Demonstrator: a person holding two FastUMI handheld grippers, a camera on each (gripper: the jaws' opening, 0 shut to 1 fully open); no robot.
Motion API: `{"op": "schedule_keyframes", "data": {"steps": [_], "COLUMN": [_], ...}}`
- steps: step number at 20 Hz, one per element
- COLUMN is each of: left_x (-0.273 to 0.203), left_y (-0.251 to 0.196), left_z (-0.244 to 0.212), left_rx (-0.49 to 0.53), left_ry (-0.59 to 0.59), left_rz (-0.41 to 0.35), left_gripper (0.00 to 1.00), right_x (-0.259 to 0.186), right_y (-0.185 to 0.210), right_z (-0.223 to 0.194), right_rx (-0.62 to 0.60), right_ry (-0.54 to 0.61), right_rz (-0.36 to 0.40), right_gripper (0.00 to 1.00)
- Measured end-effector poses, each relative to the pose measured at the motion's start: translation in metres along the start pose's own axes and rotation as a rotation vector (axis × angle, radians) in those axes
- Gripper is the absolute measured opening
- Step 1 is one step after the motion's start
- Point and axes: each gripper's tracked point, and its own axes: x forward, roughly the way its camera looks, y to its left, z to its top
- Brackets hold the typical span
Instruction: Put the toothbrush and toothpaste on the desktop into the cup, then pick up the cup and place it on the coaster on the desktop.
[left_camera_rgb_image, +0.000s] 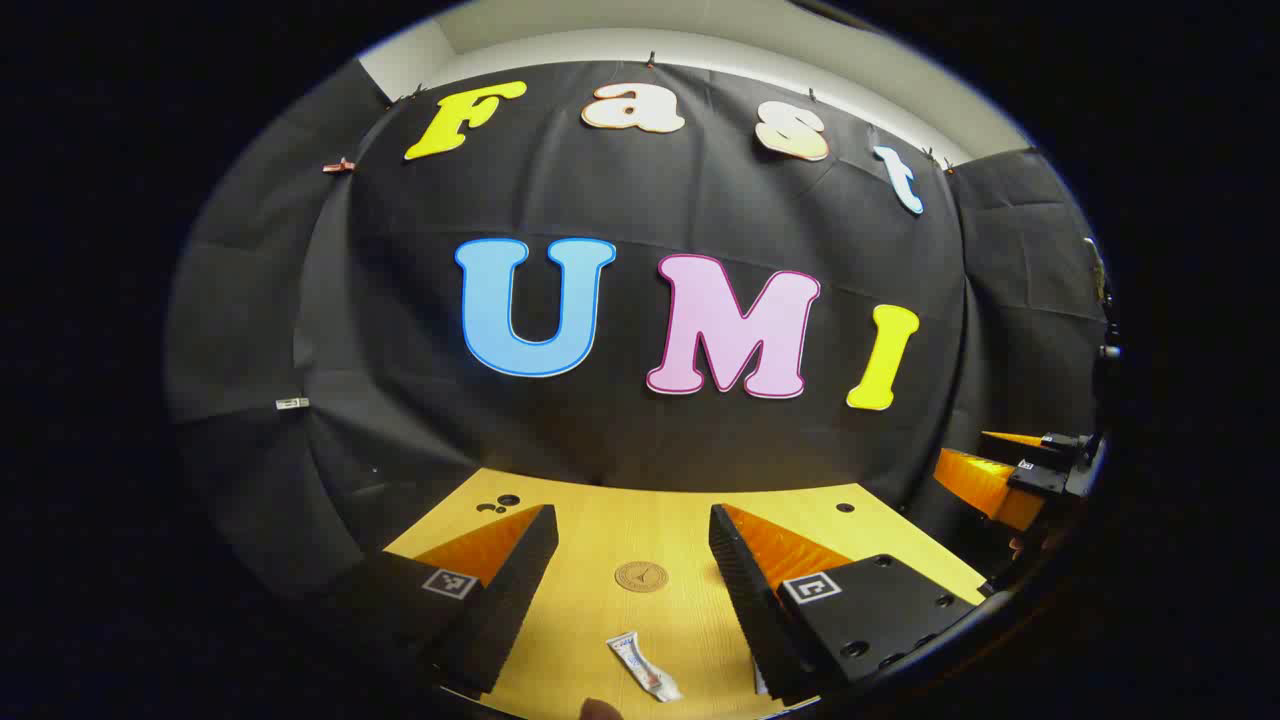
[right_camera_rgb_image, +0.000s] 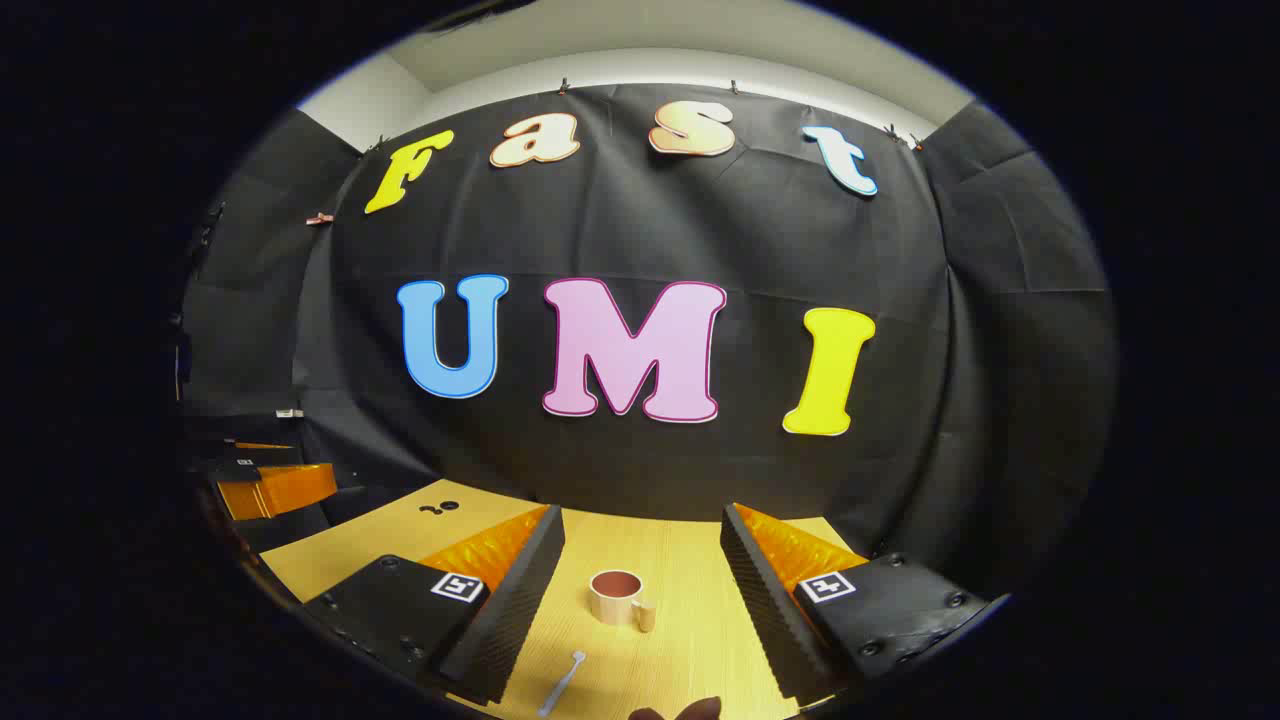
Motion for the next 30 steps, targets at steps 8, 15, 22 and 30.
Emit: {"op": "schedule_keyframes", "data": {"steps": [8, 15, 22, 30], "left_x": [0.008, 0.014, 0.039, 0.069], "left_y": [-0.005, -0.004, -0.003, -0.001], "left_z": [-0.030, -0.052, -0.130, -0.260], "left_rx": [-0.005, -0.005, -0.094, -0.066], "left_ry": [0.094, 0.154, 0.381, 0.660], "left_rz": [-0.007, 0.001, 0.049, 0.072], "left_gripper": [0.95, 0.95, 0.90, 0.87], "right_x": [-0.001, 0.002, 0.006, 0.005], "right_y": [0.003, 0.007, 0.011, 0.013], "right_z": [-0.012, -0.023, -0.042, -0.067], "right_rx": [-0.025, -0.037, -0.047, -0.056], "right_ry": [0.026, 0.051, 0.094, 0.149], "right_rz": [0.003, 0.011, 0.022, 0.038], "right_gripper": [0.98, 0.97, 0.97, 0.97]}}
